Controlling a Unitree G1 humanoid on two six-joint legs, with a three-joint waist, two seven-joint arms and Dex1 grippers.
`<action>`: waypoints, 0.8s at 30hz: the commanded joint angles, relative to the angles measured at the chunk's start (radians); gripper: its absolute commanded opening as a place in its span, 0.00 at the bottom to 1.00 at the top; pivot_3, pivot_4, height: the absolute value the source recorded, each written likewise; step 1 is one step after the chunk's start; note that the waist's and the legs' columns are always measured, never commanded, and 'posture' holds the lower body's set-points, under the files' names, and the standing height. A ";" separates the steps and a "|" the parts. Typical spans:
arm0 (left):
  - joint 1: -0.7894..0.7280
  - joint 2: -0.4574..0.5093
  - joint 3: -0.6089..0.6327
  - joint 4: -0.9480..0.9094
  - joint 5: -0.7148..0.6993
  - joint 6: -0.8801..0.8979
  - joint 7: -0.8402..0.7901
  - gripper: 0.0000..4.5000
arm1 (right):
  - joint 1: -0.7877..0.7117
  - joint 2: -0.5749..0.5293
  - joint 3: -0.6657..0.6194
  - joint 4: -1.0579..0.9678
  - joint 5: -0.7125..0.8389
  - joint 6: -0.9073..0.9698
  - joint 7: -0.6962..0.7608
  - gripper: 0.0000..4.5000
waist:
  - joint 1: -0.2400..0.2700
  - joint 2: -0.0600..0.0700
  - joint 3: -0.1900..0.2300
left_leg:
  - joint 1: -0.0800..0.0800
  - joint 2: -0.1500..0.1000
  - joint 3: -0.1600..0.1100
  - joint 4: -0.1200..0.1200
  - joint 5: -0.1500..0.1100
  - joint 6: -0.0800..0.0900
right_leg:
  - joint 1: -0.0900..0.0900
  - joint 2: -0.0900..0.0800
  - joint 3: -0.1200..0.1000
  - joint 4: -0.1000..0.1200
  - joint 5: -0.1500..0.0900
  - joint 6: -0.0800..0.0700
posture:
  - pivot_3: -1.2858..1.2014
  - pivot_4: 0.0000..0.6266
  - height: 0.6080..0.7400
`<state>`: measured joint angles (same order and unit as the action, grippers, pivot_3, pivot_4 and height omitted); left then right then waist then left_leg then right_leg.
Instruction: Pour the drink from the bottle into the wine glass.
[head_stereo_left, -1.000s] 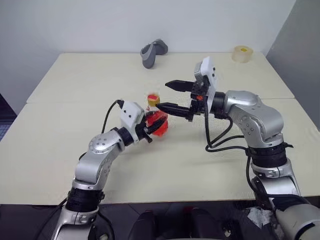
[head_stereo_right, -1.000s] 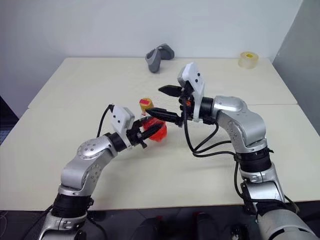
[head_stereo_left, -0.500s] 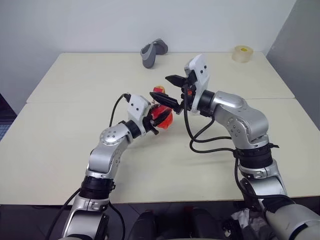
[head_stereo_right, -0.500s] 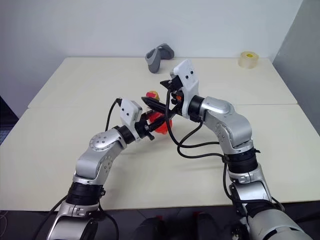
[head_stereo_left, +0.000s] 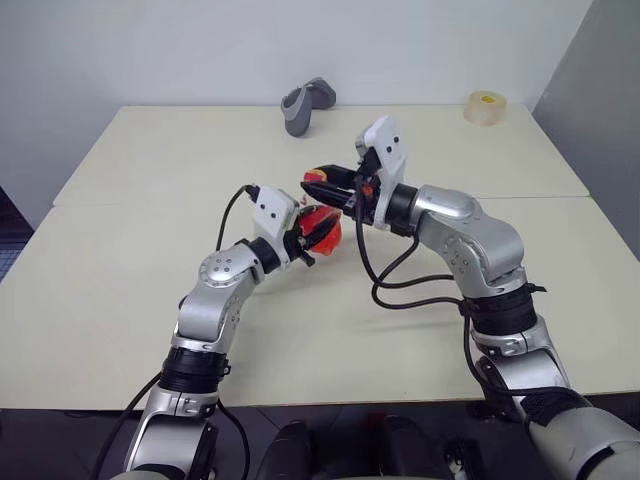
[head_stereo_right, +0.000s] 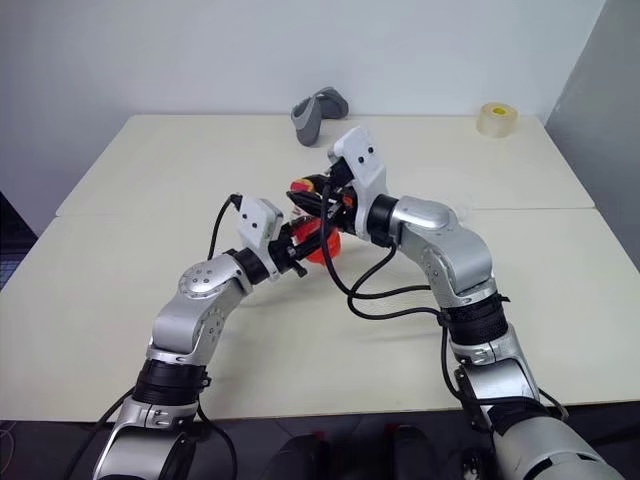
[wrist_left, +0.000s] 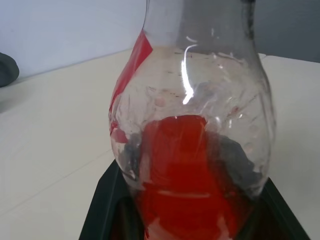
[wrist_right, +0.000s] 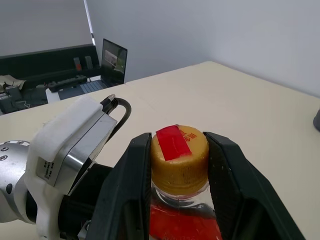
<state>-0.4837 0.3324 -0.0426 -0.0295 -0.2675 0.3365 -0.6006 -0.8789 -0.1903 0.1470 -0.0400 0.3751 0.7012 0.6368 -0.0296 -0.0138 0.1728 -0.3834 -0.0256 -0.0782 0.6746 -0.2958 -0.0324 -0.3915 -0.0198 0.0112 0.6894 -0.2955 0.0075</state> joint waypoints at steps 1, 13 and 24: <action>0.032 0.024 0.007 -0.113 -0.034 0.008 -0.036 0.32 | -0.061 -0.015 0.008 0.008 0.024 -0.075 0.111 0.27 | -0.001 0.000 0.000 | 0.000 0.000 0.000 0.000 0.000 0.000 | 0.000 0.000 0.000 0.000 0.000 0.000 | 0.52 0.24 1.00; 0.348 0.185 -0.016 -0.545 -0.210 0.144 -0.150 0.30 | -0.196 0.026 0.131 0.232 0.055 -0.264 0.650 0.27 | -0.002 0.000 0.000 | 0.001 0.000 0.000 -0.005 -0.002 0.003 | -0.001 0.000 0.001 -0.002 0.000 0.000 | 0.52 0.24 1.00; 0.310 0.191 0.013 -0.505 -0.225 0.150 -0.095 0.28 | -0.221 0.013 0.079 0.329 0.006 -0.307 0.660 0.99 | 0.005 0.002 0.001 | 0.001 0.000 -0.001 -0.004 0.000 0.001 | 0.000 0.000 -0.001 -0.002 0.000 -0.001 | 0.52 0.24 1.00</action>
<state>-0.1371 0.5288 -0.0513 -0.5129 -0.4886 0.5010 -0.7071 -1.0997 -0.1609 0.2412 0.3104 0.3868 0.3985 1.3086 -0.0249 -0.0122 0.1742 -0.3822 -0.0253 -0.0793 0.6704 -0.2961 -0.0317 -0.3916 -0.0199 0.0105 0.6873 -0.2951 0.0066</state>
